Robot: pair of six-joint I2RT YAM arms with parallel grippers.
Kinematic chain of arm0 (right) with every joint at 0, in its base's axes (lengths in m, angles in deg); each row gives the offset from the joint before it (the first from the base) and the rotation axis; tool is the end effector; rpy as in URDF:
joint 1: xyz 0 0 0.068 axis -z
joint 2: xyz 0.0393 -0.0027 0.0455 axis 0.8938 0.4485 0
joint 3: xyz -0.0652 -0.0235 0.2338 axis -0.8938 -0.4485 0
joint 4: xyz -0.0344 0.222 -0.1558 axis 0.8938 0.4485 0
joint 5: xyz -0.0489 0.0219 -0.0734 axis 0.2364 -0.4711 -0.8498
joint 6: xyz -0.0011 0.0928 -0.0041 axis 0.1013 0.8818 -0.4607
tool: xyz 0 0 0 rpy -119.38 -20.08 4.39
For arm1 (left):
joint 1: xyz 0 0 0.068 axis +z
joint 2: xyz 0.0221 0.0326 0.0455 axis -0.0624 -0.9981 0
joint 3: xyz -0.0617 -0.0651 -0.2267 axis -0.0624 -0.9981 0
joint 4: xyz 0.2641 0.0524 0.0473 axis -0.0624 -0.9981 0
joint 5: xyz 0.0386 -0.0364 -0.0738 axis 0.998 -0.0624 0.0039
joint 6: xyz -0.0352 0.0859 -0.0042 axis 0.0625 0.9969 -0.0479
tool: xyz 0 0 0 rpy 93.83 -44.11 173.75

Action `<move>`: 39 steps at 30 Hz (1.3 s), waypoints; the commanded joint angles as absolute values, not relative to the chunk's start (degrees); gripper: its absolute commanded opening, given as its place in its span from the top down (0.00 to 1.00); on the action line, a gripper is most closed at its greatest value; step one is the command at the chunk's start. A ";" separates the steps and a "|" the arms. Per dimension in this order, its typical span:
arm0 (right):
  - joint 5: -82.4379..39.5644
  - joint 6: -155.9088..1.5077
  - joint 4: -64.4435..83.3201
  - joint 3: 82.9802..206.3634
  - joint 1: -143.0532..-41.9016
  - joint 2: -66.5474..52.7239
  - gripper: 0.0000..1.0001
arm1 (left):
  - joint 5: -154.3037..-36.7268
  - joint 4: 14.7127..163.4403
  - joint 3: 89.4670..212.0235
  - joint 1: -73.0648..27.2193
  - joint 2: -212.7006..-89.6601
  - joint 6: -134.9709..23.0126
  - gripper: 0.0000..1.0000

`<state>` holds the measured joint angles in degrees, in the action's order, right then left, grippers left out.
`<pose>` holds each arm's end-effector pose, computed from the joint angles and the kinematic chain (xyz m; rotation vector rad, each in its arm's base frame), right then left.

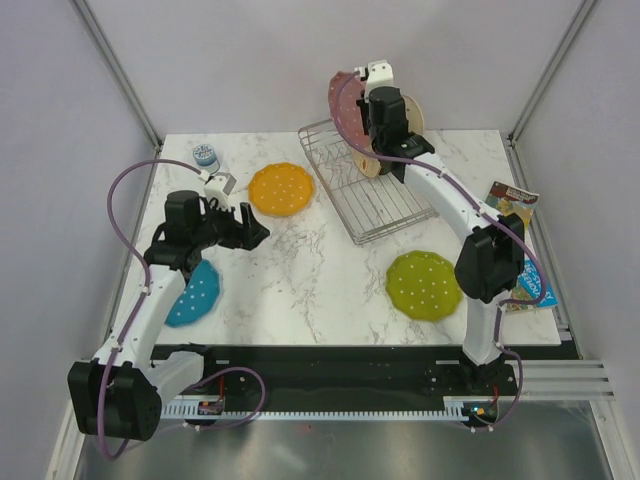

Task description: Load the plates into the dish rack

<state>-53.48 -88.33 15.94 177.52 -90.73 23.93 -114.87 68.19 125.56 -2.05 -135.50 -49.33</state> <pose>0.4738 0.2065 0.3475 -0.1715 1.7302 -0.0782 0.2877 -0.0674 0.2398 0.3006 2.0905 -0.6199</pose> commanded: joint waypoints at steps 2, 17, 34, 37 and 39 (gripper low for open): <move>-61.32 -91.48 3.13 182.33 -91.21 24.76 1.00 | -117.40 72.56 126.04 -1.96 -136.42 -52.04 0.14; -63.35 -94.38 3.75 181.89 -91.65 29.25 1.00 | -117.40 74.05 124.28 -1.87 -136.59 -52.92 0.15; -68.98 -98.34 -1.96 180.12 -92.88 30.31 1.00 | -117.93 74.84 122.79 -1.96 -136.15 -54.15 0.15; -69.16 -99.04 -2.23 180.48 -92.88 30.66 1.00 | -118.28 75.02 122.70 -1.96 -136.16 -54.42 0.15; -69.16 -99.22 -2.32 180.13 -92.88 30.75 1.00 | -118.46 75.02 122.79 -1.96 -136.50 -54.51 0.15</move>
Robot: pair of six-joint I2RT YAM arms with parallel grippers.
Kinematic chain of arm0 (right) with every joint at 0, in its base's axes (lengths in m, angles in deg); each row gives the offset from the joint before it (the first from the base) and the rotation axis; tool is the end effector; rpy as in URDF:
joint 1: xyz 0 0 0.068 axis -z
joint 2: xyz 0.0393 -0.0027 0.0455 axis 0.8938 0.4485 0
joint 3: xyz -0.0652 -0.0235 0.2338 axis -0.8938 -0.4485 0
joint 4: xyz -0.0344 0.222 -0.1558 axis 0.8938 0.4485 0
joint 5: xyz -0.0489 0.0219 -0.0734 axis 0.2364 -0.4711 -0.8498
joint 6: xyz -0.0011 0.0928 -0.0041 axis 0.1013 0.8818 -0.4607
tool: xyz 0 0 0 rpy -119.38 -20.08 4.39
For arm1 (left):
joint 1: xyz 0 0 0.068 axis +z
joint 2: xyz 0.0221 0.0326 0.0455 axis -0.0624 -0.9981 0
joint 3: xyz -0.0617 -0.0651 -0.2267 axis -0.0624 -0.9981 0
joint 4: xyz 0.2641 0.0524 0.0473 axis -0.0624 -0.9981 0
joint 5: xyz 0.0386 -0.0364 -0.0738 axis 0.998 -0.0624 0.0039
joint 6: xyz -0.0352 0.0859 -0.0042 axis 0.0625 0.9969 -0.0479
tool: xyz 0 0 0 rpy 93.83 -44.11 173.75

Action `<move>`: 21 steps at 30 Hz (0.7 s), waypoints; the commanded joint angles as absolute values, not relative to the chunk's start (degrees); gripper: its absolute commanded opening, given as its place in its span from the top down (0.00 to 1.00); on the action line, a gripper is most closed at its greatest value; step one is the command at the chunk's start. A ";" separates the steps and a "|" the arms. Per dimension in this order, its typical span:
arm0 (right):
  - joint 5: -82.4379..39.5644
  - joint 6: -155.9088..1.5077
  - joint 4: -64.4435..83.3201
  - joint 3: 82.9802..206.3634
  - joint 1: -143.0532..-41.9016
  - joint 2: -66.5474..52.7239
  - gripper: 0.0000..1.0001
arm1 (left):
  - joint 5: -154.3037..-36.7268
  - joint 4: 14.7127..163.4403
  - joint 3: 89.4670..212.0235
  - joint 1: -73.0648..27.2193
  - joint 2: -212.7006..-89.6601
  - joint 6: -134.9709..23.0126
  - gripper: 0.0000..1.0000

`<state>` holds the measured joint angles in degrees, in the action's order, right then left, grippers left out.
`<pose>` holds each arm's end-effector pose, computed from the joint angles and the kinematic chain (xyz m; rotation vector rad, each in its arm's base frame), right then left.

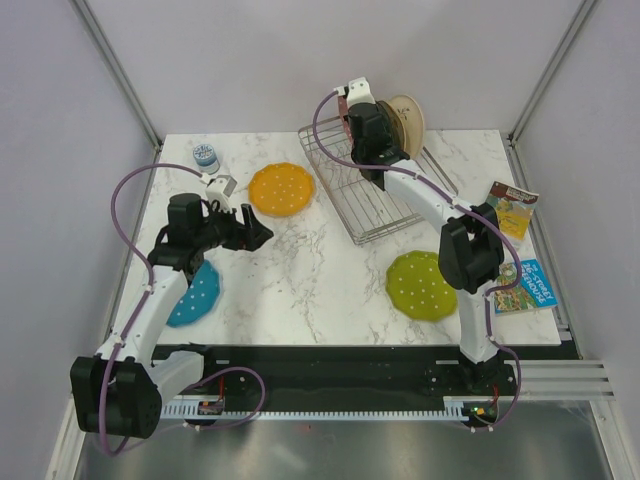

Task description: Load the plates into the dish rack

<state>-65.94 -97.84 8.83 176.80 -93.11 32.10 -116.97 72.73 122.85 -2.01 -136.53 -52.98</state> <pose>0.4932 0.2242 0.2895 -0.2072 1.7445 -0.3706 0.2905 -0.0702 0.2271 0.2596 2.0877 -0.6937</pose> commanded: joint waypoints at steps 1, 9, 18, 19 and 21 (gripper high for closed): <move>-69.42 -99.57 -2.32 179.70 -92.79 30.83 1.00 | -118.46 75.11 122.79 -1.96 -136.59 -54.51 0.15; -67.32 -97.47 0.49 177.23 -92.79 30.75 1.00 | -118.46 75.20 122.70 -1.96 -136.68 -54.86 0.15; -65.73 -92.82 5.15 173.20 -94.64 30.66 1.00 | -118.28 75.81 122.35 -1.96 -137.30 -55.03 0.14; -65.82 -92.11 6.20 172.75 -94.81 31.18 1.00 | -118.19 75.72 122.26 -1.96 -137.21 -55.03 0.14; -66.52 -90.88 6.91 171.53 -94.81 31.80 1.00 | -118.02 75.64 122.35 -1.96 -137.03 -54.95 0.14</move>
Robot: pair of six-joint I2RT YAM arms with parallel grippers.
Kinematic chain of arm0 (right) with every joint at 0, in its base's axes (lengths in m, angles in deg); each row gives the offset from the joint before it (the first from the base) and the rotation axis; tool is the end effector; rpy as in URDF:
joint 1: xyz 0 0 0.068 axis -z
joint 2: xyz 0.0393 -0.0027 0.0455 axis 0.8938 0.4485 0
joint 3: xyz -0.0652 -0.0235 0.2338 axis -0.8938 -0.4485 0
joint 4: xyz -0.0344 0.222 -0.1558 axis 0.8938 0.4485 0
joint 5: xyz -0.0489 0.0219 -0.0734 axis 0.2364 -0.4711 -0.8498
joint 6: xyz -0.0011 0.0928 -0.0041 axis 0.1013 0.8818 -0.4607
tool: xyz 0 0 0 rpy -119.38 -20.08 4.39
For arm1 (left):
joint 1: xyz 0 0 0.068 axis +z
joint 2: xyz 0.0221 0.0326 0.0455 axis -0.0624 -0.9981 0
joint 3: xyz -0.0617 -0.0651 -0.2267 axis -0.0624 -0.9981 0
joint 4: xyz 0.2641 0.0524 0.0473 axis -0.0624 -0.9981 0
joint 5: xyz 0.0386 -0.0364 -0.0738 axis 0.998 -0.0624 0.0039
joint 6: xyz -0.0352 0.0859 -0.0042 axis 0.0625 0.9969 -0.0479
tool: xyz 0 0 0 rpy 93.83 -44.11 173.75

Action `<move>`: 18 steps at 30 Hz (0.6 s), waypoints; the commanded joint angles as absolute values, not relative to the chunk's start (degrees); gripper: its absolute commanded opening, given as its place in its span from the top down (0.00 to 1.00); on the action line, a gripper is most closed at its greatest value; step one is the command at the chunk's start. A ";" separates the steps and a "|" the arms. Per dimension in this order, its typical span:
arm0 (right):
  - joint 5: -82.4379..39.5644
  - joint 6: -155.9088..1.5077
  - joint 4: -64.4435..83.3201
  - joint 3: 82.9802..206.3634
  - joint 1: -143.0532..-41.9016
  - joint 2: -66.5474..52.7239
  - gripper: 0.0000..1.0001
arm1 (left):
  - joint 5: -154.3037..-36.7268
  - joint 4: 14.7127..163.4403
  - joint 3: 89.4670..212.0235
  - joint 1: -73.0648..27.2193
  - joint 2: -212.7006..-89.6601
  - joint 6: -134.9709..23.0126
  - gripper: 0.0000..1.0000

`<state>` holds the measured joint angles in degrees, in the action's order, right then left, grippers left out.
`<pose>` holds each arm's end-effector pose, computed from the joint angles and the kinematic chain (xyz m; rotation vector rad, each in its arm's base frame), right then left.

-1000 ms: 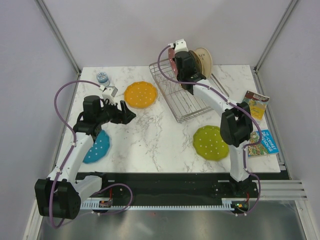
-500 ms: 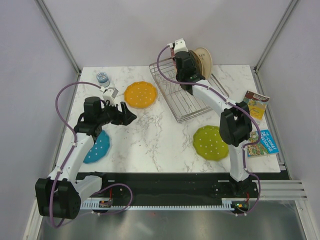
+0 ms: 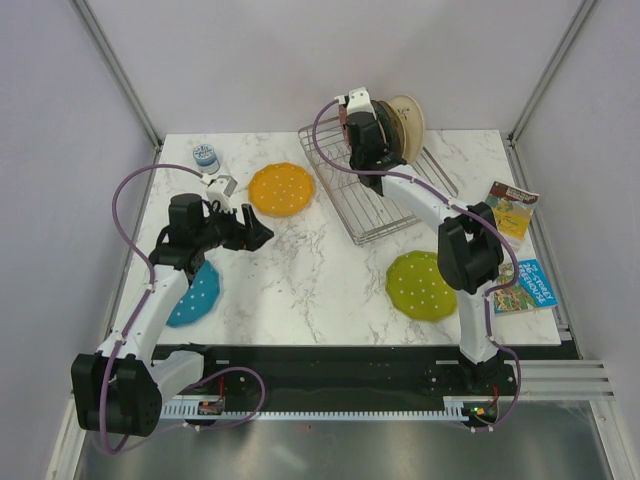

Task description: Load the plates into the dish rack

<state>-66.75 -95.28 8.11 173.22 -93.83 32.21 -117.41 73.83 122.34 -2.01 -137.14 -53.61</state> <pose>0.4888 0.2284 0.2653 -0.1964 1.7847 -0.3630 0.2919 -0.0709 0.2233 0.2529 2.0898 -0.7084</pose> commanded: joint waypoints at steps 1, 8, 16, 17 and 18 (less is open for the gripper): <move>-66.52 -90.44 7.17 171.17 -94.82 32.41 1.00 | -117.84 75.63 122.35 -1.96 -137.03 -54.95 0.14; -66.61 -90.69 7.53 170.46 -94.90 34.35 1.00 | -117.23 75.02 121.99 -1.96 -136.33 -54.59 0.14; -64.69 -93.06 6.73 171.26 -94.99 32.17 0.02 | -116.44 75.02 121.90 -1.96 -136.24 -54.68 0.14; -63.98 -93.24 7.17 171.17 -94.99 31.20 0.02 | -116.00 75.02 121.99 -1.87 -136.16 -54.51 0.14; -63.36 -93.77 7.70 171.25 -95.08 29.27 0.02 | -115.30 75.11 122.08 -1.87 -136.16 -54.42 0.14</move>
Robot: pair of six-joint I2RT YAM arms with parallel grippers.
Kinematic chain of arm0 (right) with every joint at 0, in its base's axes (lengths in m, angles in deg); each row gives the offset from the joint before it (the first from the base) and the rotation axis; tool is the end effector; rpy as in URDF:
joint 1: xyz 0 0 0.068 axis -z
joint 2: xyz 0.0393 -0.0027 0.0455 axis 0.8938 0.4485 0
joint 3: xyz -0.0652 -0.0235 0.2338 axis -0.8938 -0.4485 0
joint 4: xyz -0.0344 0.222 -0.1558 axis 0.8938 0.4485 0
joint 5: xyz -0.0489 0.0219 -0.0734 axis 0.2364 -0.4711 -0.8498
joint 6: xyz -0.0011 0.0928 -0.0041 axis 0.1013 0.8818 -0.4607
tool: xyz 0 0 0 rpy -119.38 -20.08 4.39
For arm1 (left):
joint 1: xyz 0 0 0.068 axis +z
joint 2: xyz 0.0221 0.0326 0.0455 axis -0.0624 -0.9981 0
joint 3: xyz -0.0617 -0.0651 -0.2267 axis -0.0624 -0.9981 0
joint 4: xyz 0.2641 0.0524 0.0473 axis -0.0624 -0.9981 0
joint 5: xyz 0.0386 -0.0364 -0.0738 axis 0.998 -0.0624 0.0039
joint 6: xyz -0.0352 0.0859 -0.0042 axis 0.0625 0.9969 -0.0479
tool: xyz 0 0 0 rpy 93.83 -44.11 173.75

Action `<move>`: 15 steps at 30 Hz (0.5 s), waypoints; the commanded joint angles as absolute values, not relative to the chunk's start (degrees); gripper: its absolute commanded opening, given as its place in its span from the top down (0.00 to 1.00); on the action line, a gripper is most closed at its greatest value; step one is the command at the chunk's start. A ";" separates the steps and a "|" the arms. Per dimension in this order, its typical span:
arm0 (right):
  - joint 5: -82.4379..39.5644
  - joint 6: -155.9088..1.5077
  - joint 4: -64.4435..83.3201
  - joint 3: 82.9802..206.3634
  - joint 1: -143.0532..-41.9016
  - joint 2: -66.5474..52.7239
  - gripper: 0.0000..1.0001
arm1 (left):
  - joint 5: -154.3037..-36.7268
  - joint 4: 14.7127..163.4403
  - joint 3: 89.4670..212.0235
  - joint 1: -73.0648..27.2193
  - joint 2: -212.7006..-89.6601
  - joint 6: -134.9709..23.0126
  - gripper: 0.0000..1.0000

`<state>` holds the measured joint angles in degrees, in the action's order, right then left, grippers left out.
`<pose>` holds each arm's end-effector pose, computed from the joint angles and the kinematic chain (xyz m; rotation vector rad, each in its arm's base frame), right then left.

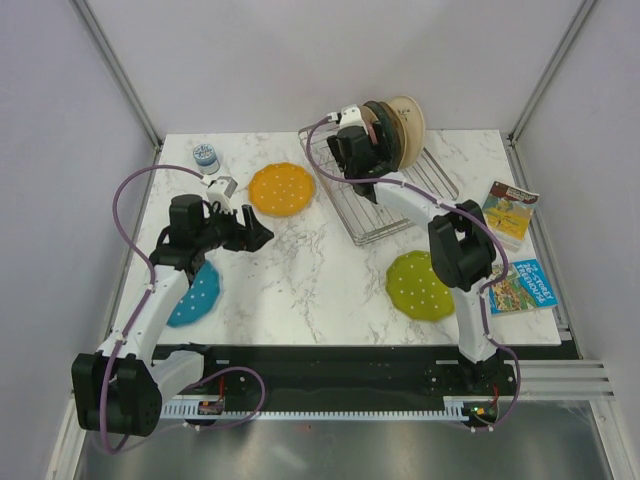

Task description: Load the plates into the dish rack

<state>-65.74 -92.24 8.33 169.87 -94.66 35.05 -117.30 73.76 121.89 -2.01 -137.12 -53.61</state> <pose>0.4872 0.2379 0.2156 -0.2333 1.8721 -0.3476 0.2911 -0.0706 0.2201 0.2495 2.0986 -0.7078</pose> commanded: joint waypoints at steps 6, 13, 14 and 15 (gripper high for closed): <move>-58.97 -93.34 15.51 171.44 -95.52 20.74 0.02 | -106.16 73.01 125.50 0.22 -136.59 -51.88 0.12; -38.53 -90.61 23.60 159.06 -96.66 5.36 0.02 | -101.38 53.87 137.63 16.82 -145.10 -44.51 0.13; -34.13 -89.91 23.87 154.86 -96.66 4.04 0.02 | -102.62 53.32 137.29 19.55 -145.55 -42.40 0.14; -23.47 -89.47 24.13 152.82 -96.57 1.85 0.02 | -103.59 53.05 136.59 24.01 -145.65 -40.64 0.15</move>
<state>-48.85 -92.11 19.26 161.94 -95.95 7.99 -103.77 62.11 135.39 13.36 -143.39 -49.20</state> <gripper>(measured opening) 0.982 0.863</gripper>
